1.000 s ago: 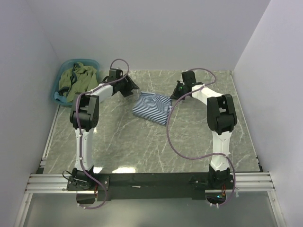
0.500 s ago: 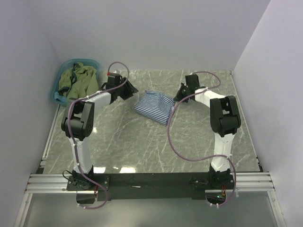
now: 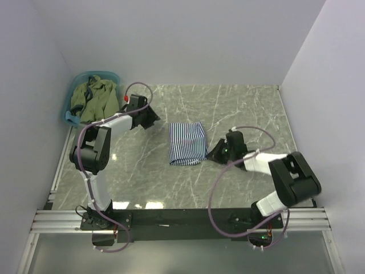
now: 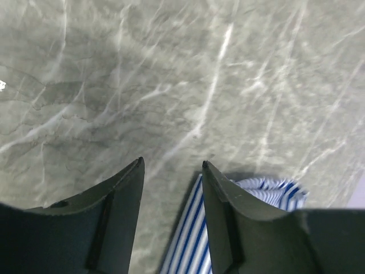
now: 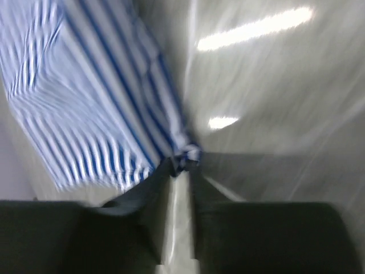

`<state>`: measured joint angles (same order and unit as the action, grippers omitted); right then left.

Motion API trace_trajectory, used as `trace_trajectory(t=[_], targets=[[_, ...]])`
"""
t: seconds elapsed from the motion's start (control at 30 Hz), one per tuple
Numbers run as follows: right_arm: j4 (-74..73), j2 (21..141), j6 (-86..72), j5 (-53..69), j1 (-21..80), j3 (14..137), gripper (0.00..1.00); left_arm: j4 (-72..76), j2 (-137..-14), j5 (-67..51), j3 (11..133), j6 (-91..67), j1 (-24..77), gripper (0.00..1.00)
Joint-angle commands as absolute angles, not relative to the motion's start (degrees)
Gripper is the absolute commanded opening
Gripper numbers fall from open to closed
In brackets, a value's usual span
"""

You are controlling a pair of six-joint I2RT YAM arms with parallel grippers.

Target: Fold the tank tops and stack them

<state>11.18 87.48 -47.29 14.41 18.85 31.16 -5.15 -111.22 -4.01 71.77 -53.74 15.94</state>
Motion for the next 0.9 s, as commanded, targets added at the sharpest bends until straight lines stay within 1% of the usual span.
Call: trace_trajectory(t=[0.0,0.07,0.13,0.17,0.2,0.23,0.27,0.3,0.33,0.37,0.4,0.43,0.47,0.57,0.73,0.87], targets=[[13.02,79.65,-51.15,12.93,23.37,25.32,0.33,-8.43,-107.14,-1.84,74.79,-53.17,16.35,0.50],[9.17,73.41,-50.98,10.56,23.20,24.61,0.43,-9.49,-106.61,-2.55,75.84,-52.13,17.39,0.49],[5.82,66.84,-48.79,6.27,23.29,25.66,0.50,-10.28,-105.48,-2.98,75.68,-51.33,18.45,0.46],[3.36,65.32,-47.91,5.20,23.29,27.84,0.54,-10.37,-105.12,-3.68,75.41,-50.72,19.50,0.46],[2.21,64.26,-45.46,3.79,23.29,29.43,0.56,-10.98,-104.94,-3.78,75.32,-50.45,20.21,0.42],[1.68,64.42,-43.96,2.82,23.29,31.10,0.58,-11.33,-104.59,-3.61,75.41,-50.28,21.00,0.41],[0.89,65.55,-42.47,2.29,23.20,35.29,0.59,-11.51,-104.50,-3.52,75.32,-50.01,22.40,0.41],[0.44,67.22,-39.67,1.85,22.86,37.77,0.59,-11.60,-104.50,-3.52,75.24,-50.01,23.11,0.37],[0.44,71.85,-37.90,2.45,22.68,40.40,0.59,-11.95,-104.68,-3.52,75.23,-50.18,23.72,0.35],[-1.13,74.50,-36.75,3.59,22.41,46.00,0.56,-12.13,-104.76,-3.52,75.15,-50.45,25.04,0.34],[-1.93,77.32,-35.26,4.13,22.15,48.75,0.55,-12.30,-104.94,-3.69,75.06,-50.62,25.66,0.31],[-2.37,82.39,-34.72,5.61,21.54,51.39,0.53,-12.13,-105.12,-3.95,74.80,-51.06,26.27,0.29],[-2.63,84.70,-34.63,9.54,21.19,55.51,0.47,-11.78,-105.12,-4.22,74.10,-51.85,27.67,0.27],[-0.53,91.83,-35.94,13.87,20.39,59.49,0.41,-10.81,-105.82,-5.10,72.69,-53.00,30.05,0.23],[2.45,101.23,-37.53,20.82,18.37,60.30,0.36,-10.20,-107.93,-5.80,70.41,-53.61,32.60,0.19],[3.78,104.50,-38.58,19.86,14.86,57.75,0.35,-8.88,-108.72,-6.15,68.91,-53.88,34.19,0.20]])
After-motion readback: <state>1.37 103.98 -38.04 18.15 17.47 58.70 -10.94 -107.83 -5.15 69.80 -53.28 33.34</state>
